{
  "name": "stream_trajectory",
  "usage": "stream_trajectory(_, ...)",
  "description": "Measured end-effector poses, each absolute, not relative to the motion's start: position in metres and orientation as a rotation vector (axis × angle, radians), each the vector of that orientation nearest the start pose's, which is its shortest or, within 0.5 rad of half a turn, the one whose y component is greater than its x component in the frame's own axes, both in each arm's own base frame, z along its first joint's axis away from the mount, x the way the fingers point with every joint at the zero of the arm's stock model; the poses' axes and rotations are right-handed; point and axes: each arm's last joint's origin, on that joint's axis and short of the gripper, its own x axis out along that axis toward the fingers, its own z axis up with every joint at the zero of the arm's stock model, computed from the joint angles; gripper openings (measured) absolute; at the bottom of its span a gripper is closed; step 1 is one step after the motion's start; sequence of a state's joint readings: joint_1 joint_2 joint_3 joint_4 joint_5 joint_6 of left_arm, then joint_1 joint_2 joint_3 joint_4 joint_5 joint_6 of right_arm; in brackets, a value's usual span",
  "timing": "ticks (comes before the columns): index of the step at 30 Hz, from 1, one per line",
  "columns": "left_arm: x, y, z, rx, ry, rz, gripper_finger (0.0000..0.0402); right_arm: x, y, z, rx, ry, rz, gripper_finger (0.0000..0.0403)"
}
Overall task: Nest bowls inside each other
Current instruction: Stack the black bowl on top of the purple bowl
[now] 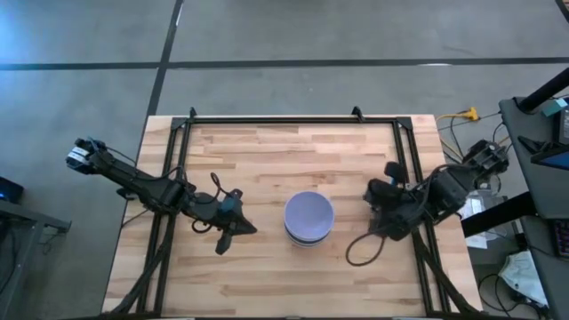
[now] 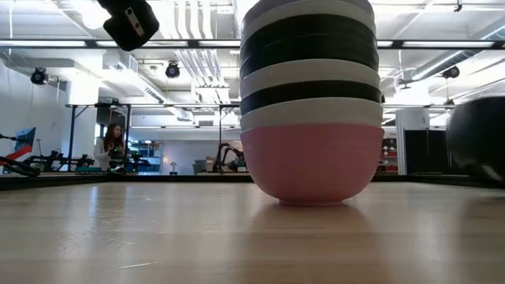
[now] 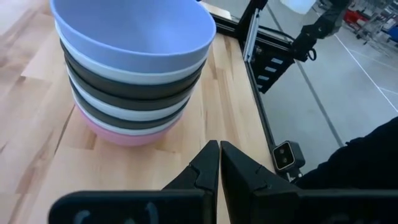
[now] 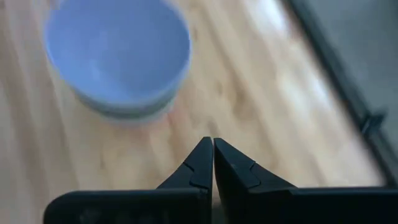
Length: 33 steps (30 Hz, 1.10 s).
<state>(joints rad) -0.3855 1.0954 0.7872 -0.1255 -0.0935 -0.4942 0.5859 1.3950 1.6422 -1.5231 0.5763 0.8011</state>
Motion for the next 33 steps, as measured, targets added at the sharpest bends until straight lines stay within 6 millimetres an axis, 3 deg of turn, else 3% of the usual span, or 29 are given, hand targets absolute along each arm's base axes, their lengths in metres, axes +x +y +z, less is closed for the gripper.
stream_trajectory(7, 0.222, -0.087, 0.28, -0.372, 0.479, -0.158, 0.0, 0.152, 0.091, 0.353, 0.301, 1.045, -0.512, 0.0019)
stream_trajectory(15, 0.223, -0.084, 0.28, -0.374, 0.477, -0.145, 0.0, 0.123, 0.071, 0.317, 0.586, 0.932, -0.472, 0.0134)
stream_trajectory(22, 0.223, -0.083, 0.28, -0.375, 0.478, -0.142, 0.0, 0.122, 0.071, 0.276, 0.472, 0.939, -0.39, 0.0207)
stream_trajectory(33, 0.223, -0.083, 0.28, -0.376, 0.478, -0.142, 0.0, 0.129, 0.079, 0.223, 0.359, 1.087, -0.316, 0.0215)
